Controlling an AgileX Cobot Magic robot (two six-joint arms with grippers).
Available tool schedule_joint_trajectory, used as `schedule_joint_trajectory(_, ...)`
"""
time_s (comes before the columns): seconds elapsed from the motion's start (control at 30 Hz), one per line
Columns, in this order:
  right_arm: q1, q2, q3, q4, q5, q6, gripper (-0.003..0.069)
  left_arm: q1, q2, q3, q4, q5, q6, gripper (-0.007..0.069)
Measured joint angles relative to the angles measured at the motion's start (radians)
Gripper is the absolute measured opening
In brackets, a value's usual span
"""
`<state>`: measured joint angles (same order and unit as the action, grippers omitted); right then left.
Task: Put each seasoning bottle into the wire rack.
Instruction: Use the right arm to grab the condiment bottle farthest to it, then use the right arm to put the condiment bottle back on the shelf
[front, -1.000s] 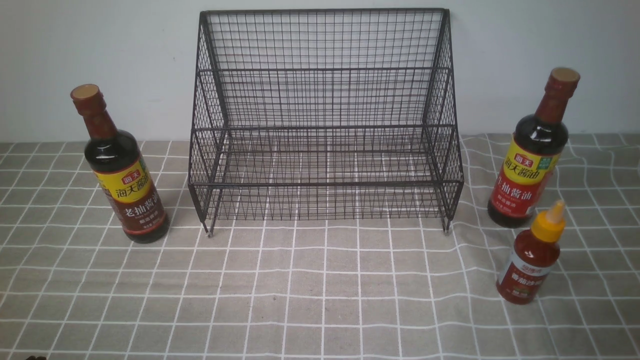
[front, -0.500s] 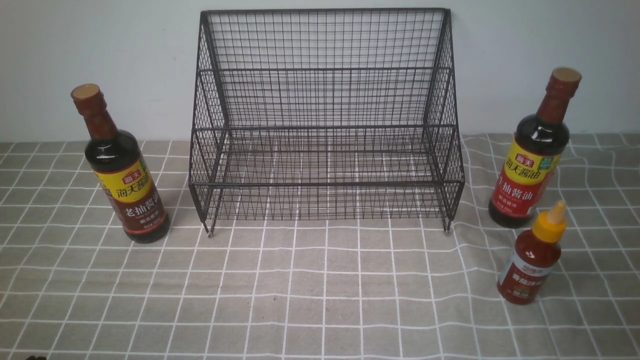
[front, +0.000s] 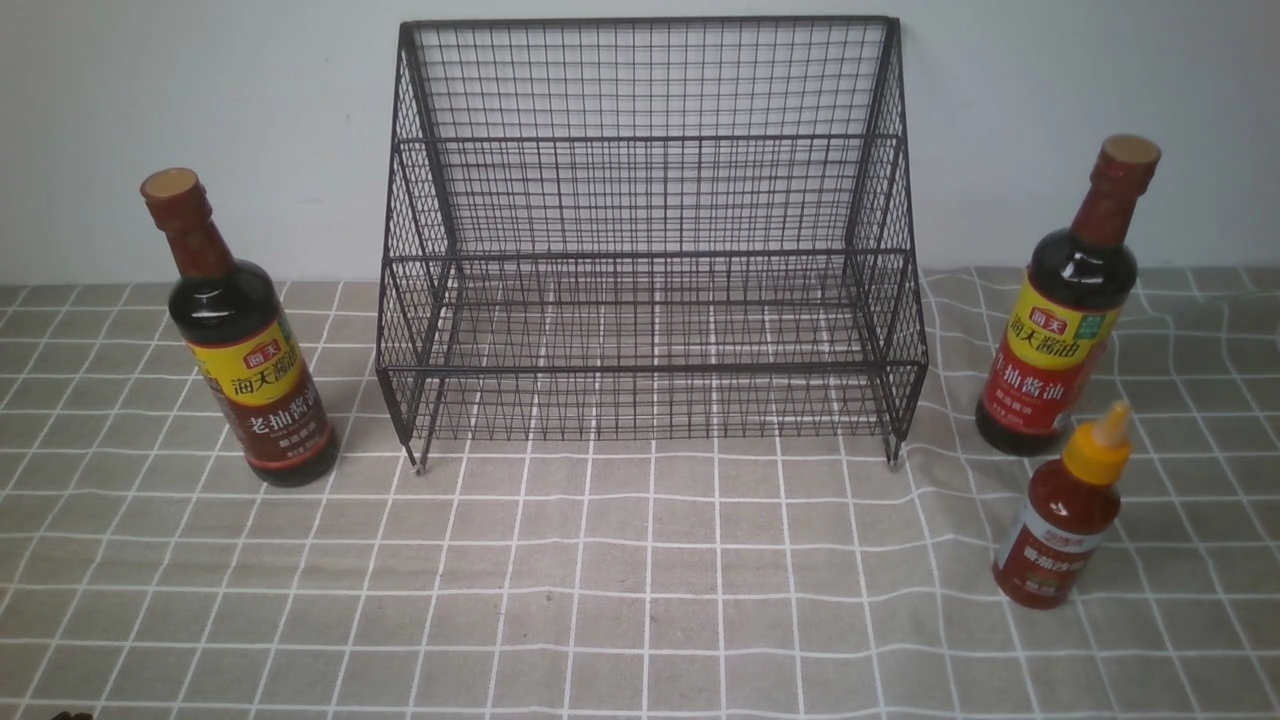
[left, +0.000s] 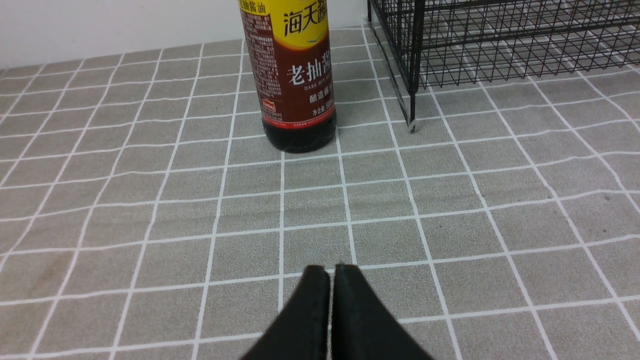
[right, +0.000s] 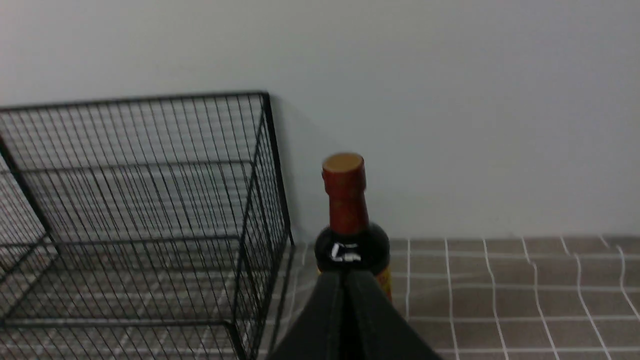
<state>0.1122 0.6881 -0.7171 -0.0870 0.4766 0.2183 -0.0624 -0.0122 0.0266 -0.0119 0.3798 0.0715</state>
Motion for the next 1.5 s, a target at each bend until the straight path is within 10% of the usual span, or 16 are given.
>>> schedule_joint_trajectory(0.67,0.0,0.762,-0.517,0.014,-0.065,-0.025,0.0586,0.0,0.0,0.0,0.0,0.0,0.0,-0.0007)
schedule_joint_trajectory(1.13,0.0,0.991,-0.522,-0.023,-0.107,0.003,0.0573,0.0,0.0,0.0,0.0,0.0,0.0,-0.0007)
schedule_joint_trajectory(1.33,0.0,1.016,-0.526,-0.075,-0.127,0.0,0.0263,0.0,0.0,0.0,0.0,0.0,0.0,-0.0007)
schedule_joint_trajectory(1.5,0.002,0.997,-0.524,-0.112,-0.111,0.005,0.0274,0.0,0.0,0.0,0.0,0.0,0.0,-0.0007)
